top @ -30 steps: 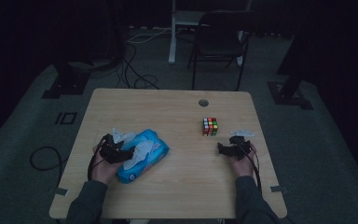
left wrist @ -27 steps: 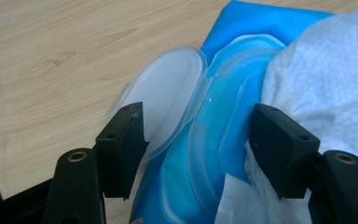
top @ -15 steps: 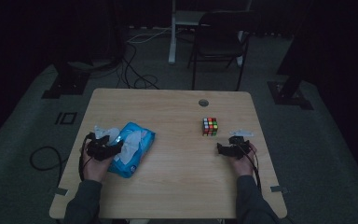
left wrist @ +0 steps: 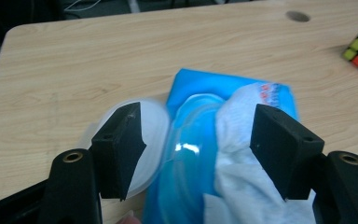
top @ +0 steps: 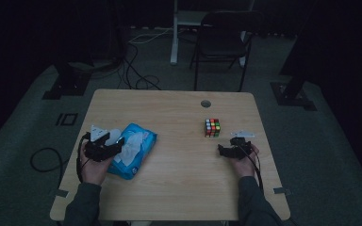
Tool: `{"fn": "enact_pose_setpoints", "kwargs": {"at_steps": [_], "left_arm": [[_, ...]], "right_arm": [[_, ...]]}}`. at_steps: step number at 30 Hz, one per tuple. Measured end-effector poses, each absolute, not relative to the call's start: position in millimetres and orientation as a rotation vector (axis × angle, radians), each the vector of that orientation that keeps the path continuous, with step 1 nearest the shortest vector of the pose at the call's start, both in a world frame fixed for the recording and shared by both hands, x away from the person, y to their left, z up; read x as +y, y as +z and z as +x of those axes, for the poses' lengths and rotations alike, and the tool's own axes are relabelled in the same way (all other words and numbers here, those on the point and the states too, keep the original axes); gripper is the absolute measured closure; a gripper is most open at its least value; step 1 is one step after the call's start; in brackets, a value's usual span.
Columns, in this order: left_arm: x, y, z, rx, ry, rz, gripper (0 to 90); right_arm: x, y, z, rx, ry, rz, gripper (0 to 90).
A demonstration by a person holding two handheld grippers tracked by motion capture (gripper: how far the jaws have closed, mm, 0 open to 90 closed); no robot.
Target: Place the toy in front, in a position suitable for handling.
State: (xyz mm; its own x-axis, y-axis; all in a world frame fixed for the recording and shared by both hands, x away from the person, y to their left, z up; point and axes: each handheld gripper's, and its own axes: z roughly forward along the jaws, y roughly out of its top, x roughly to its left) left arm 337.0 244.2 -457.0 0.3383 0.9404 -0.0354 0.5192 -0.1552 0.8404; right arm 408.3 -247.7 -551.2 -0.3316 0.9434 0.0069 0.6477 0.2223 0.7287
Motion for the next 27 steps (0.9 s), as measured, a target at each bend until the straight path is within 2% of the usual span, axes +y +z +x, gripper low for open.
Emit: {"fn": "enact_pose_setpoints", "kwargs": {"at_steps": [15, 18, 20, 27], "left_arm": [[228.0, -451.9, 329.1, 1.18, 0.602, 1.852, 35.3], [225.6, -452.3, 329.1, 1.172, 0.595, 1.865, 35.0], [225.6, -452.3, 329.1, 1.172, 0.595, 1.865, 35.0], [225.0, -455.1, 329.1, 1.183, 0.581, 1.861, 35.0]], "right_arm": [[-247.8, -551.1, 407.0, 2.063, 0.899, 1.461, 12.7], [-245.0, -548.4, 407.4, 2.066, 0.91, 1.478, 19.2], [-244.2, -547.4, 407.7, 2.069, 0.942, 1.485, 19.2], [-217.6, -529.2, 415.1, 2.06, 1.057, 1.412, 19.2]]}}
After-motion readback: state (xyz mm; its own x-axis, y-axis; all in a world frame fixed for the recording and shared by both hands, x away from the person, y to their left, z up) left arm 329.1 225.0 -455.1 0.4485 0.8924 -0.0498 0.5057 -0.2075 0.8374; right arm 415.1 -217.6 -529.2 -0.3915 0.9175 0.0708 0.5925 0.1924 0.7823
